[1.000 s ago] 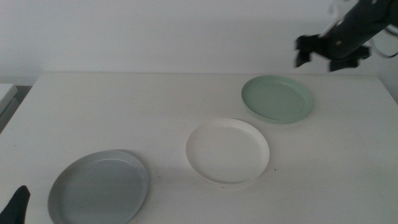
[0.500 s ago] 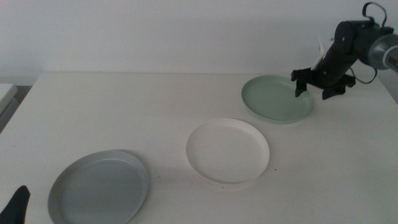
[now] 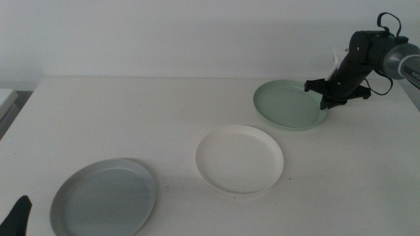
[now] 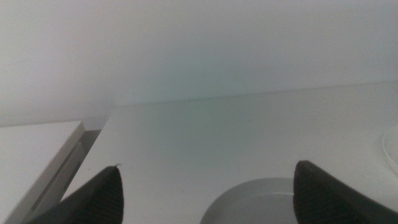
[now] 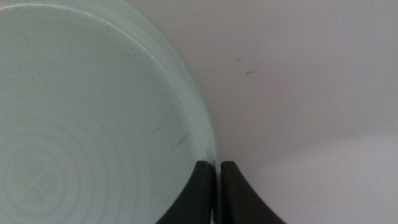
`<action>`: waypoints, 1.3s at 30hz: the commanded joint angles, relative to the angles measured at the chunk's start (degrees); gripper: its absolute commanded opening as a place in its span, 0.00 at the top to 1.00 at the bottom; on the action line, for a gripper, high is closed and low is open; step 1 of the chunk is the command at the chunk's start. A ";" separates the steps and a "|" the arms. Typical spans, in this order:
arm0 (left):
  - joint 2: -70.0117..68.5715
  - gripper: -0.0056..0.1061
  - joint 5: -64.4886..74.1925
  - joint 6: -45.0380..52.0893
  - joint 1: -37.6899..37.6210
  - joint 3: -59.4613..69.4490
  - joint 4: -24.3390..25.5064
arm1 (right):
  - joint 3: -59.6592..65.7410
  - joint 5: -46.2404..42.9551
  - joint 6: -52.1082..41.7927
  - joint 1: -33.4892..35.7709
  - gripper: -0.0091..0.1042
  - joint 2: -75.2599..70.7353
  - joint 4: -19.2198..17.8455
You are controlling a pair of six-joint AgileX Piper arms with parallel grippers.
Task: Stack the three bowls on top of each other.
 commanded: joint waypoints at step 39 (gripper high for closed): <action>-0.20 0.11 -0.77 0.08 0.00 -0.01 -0.28 | 57.07 -34.45 0.97 18.65 0.94 -35.26 8.61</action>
